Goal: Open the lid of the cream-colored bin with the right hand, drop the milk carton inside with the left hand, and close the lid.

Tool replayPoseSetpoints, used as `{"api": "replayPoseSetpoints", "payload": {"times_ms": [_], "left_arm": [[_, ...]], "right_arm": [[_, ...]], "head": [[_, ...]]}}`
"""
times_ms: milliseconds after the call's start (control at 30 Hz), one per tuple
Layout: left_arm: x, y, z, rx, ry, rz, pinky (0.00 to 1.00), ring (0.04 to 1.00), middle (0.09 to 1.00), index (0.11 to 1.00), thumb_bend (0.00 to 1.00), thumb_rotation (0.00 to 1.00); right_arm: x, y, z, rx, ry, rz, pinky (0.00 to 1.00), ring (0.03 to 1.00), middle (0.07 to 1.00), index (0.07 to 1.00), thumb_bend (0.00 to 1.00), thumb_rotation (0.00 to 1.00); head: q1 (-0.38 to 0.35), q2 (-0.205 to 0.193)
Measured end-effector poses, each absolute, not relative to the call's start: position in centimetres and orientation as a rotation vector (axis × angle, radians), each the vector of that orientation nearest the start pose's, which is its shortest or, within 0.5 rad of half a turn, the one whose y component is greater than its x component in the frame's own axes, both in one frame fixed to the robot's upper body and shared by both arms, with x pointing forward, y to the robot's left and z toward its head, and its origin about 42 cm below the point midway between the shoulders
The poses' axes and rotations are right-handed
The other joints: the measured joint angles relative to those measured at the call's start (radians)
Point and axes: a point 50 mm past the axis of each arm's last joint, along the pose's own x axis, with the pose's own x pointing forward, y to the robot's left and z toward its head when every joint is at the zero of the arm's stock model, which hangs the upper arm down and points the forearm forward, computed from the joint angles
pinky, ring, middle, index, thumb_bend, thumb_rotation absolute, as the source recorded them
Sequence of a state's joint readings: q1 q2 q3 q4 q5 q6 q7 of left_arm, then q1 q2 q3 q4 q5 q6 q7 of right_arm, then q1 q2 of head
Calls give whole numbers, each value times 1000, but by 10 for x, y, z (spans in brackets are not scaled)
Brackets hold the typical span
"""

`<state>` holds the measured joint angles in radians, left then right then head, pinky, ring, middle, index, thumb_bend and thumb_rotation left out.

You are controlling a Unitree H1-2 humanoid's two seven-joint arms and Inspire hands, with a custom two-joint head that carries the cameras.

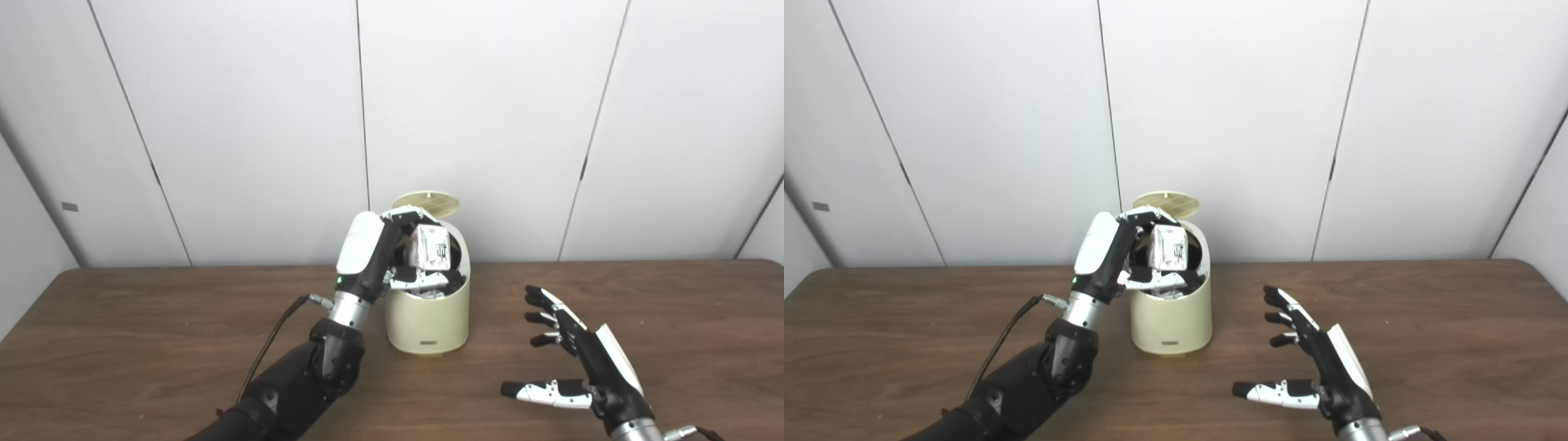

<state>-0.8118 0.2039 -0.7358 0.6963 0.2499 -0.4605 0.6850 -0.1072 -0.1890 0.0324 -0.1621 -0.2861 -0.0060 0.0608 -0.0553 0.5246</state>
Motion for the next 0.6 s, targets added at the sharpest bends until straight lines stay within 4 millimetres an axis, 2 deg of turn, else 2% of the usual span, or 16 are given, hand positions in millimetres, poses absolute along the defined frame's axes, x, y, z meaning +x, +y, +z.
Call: {"api": "replayPoseSetpoints", "payload": {"times_ms": [133, 333, 500, 600], "left_arm": [[461, 108, 204, 542, -751, -196, 746, 852, 845, 815, 863, 334], [454, 115, 206, 506, -753, -188, 735, 838, 832, 809, 860, 345], [448, 122, 214, 490, -791, -183, 707, 800, 809, 794, 834, 290], [442, 124, 222, 455, -820, -171, 650, 733, 770, 767, 825, 234]], "right_arm": [[312, -244, 173, -476, -266, 89, 655, 805, 877, 882, 799, 206], [312, -244, 173, -475, -265, 89, 662, 794, 875, 880, 806, 191], [312, -243, 172, -469, -263, 88, 672, 790, 874, 880, 811, 187], [313, -244, 169, -465, -252, 88, 667, 787, 872, 881, 812, 201]], "head": [[5, -2], [11, -2], [17, 0], [21, 2]]}}
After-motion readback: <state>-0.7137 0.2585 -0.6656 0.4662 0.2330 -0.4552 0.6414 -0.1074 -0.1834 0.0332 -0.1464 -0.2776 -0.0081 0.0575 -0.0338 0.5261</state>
